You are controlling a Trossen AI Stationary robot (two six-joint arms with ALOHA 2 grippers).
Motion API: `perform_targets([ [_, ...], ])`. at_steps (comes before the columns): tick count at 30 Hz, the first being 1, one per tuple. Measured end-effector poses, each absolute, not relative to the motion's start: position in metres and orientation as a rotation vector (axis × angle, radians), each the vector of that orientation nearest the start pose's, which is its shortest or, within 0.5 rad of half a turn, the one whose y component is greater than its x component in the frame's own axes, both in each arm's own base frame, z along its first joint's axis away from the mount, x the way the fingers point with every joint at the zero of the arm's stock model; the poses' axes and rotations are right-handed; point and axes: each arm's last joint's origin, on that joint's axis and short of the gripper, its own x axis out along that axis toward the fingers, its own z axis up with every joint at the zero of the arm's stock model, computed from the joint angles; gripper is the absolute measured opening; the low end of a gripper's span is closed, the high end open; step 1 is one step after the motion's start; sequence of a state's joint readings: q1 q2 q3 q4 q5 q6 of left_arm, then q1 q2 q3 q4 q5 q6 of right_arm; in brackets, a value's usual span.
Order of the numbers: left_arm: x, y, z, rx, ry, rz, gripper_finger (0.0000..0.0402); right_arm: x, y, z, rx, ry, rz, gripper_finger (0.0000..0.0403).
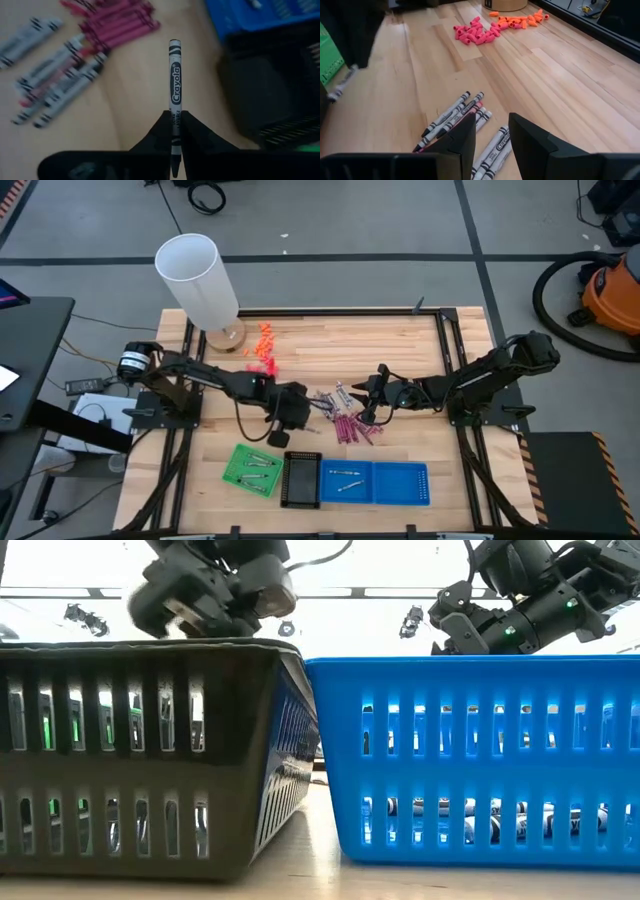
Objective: Sort crayons
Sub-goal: Put the black crayon into the green bin
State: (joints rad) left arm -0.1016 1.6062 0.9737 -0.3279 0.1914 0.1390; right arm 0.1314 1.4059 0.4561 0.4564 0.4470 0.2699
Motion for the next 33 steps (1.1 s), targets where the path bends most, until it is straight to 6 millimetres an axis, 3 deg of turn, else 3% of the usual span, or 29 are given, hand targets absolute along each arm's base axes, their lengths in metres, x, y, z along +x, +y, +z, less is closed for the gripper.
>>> perform_targets([
  [9, 0.29, -0.06, 0.215, -0.007, 1.0, -0.361, 0.0019, 0.25, 0.021, 0.155, 0.122, 0.427, -0.366, 0.0127],
  [14, 0.272, -0.071, 0.229, -0.147, 1.052, -0.361, 0.0023, 0.25, 0.021, 0.155, 0.122, 0.428, -0.366, 0.0127],
  [23, 0.248, -0.109, 0.219, -0.251, 1.272, -0.357, 0.0031, 0.25, 0.021, 0.155, 0.122, 0.429, -0.366, 0.0127],
  [33, 0.229, -0.138, 0.218, -0.228, 1.322, -0.281, 0.0032, 0.25, 0.021, 0.155, 0.122, 0.429, -0.366, 0.0127],
])
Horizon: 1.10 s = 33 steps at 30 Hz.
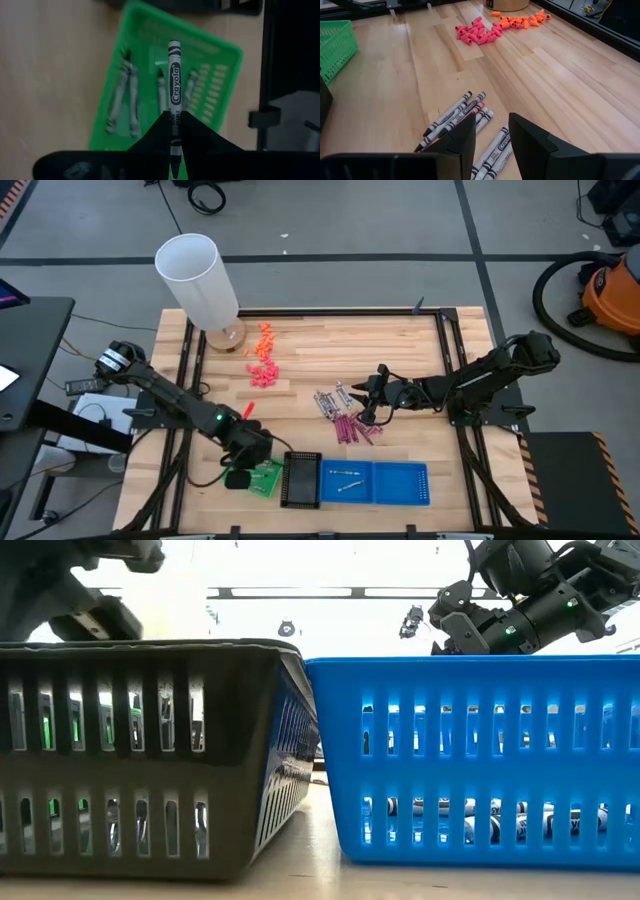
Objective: Sort crayons
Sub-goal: Put the black crayon into the green bin
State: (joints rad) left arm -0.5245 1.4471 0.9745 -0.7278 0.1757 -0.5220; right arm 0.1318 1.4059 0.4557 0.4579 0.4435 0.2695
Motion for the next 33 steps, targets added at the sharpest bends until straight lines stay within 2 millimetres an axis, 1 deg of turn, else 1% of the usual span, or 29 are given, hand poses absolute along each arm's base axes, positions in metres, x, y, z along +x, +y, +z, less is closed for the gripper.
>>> perform_targets([
  [5, 0.223, -0.144, 0.217, -0.227, 1.338, -0.212, 0.0032, 0.25, 0.021, 0.155, 0.122, 0.428, -0.365, 0.0127],
  [12, 0.219, -0.15, 0.215, -0.231, 1.353, -0.199, 0.0032, 0.25, 0.022, 0.155, 0.121, 0.427, -0.36, 0.0127],
  [15, 0.219, -0.152, 0.209, -0.201, 1.373, -0.18, 0.0032, 0.25, 0.022, 0.155, 0.122, 0.426, -0.359, 0.0127],
  [25, 0.225, -0.156, 0.181, -0.122, 1.481, -0.107, 0.0032, 0.25, 0.022, 0.156, 0.122, 0.424, -0.359, 0.0127],
  [30, 0.227, -0.157, 0.172, -0.107, 1.512, -0.09, 0.0035, 0.25, 0.022, 0.156, 0.123, 0.423, -0.359, 0.0127],
  [33, 0.227, -0.158, 0.171, -0.106, 1.516, -0.087, 0.0047, 0.25, 0.022, 0.156, 0.123, 0.423, -0.359, 0.0127],
])
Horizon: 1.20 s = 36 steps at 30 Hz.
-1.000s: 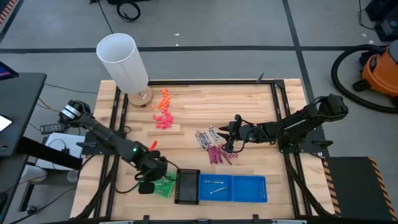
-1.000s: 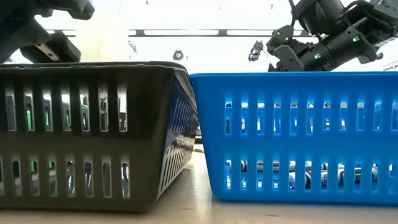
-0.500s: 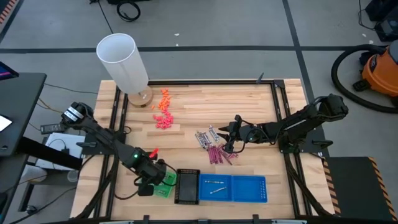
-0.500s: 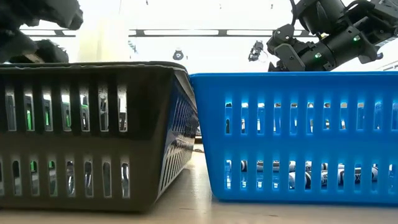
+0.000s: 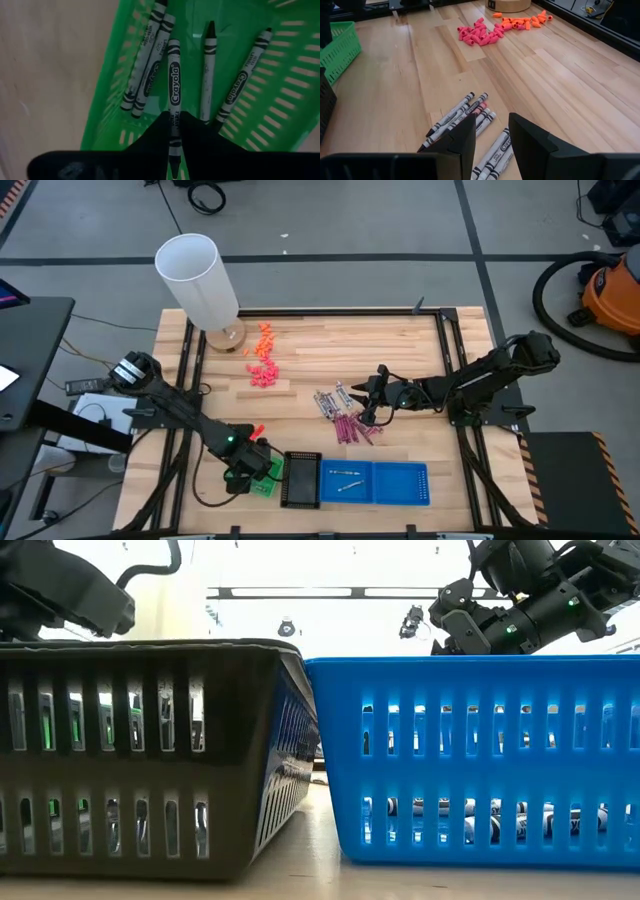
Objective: Sort crayons
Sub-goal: Put the black crayon into the green bin
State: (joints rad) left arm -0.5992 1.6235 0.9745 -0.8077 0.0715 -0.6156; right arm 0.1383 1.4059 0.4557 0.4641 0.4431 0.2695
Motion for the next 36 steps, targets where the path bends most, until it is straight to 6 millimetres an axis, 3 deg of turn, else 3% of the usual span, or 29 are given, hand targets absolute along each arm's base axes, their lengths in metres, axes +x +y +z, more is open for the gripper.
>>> perform_targets([
  [14, 0.227, -0.157, 0.17, -0.12, 1.515, -0.058, 0.0139, 0.25, 0.022, 0.156, 0.123, 0.423, -0.359, 0.0127],
  [27, 0.235, -0.143, 0.172, -0.236, 1.561, -0.072, 0.0142, 0.251, 0.022, 0.156, 0.124, 0.416, -0.358, 0.0127],
  [36, 0.232, -0.132, 0.198, -0.241, 1.432, -0.054, 0.0142, 0.251, 0.022, 0.156, 0.121, 0.416, -0.362, 0.0127],
])
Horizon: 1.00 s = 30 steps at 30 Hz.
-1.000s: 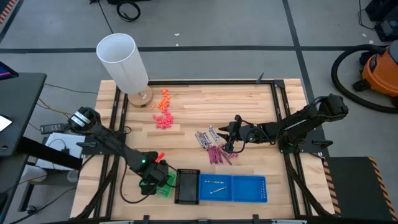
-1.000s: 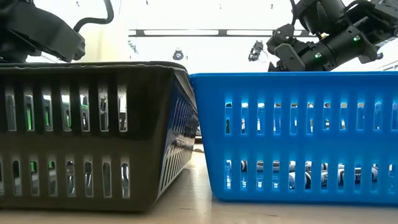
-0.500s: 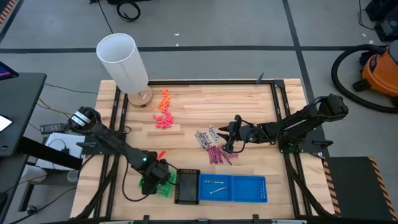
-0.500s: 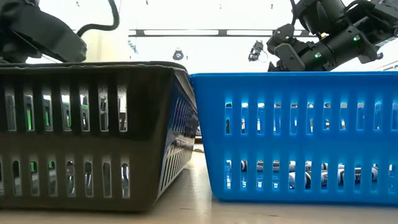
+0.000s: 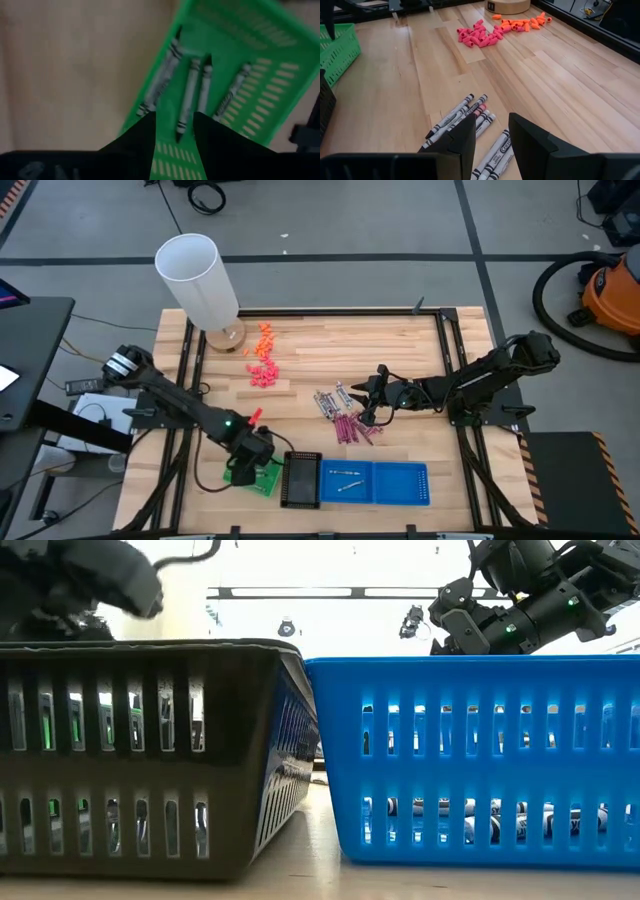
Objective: Sort crayons
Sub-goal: Put the black crayon into the green bin
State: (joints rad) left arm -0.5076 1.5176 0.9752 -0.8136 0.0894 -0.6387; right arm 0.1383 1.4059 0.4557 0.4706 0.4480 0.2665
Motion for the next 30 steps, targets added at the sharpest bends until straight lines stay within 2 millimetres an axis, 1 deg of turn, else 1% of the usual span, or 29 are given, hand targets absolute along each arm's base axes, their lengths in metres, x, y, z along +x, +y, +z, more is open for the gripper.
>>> perform_targets([
  [3, 0.23, -0.128, 0.208, -0.209, 1.35, -0.02, 0.0142, 0.251, 0.022, 0.156, 0.12, 0.417, -0.363, 0.0127],
  [8, 0.23, -0.122, 0.221, -0.098, 1.193, 0.061, 0.0142, 0.251, 0.022, 0.156, 0.12, 0.417, -0.363, 0.0127],
  [15, 0.235, -0.115, 0.224, 0.107, 1.041, 0.221, 0.0142, 0.251, 0.022, 0.156, 0.12, 0.416, -0.364, 0.0127],
  [20, 0.24, -0.109, 0.227, 0.146, 0.949, 0.328, 0.0142, 0.251, 0.022, 0.156, 0.12, 0.415, -0.364, 0.0127],
  [24, 0.253, -0.106, 0.227, 0.132, 0.882, 0.342, 0.0142, 0.251, 0.022, 0.156, 0.116, 0.415, -0.364, 0.0127],
  [27, 0.264, -0.105, 0.223, 0.167, 0.847, 0.331, 0.0142, 0.251, 0.022, 0.157, 0.117, 0.412, -0.363, 0.0127],
  [30, 0.275, -0.103, 0.215, 0.237, 0.849, 0.308, 0.0142, 0.251, 0.022, 0.157, 0.117, 0.413, -0.362, 0.0127],
])
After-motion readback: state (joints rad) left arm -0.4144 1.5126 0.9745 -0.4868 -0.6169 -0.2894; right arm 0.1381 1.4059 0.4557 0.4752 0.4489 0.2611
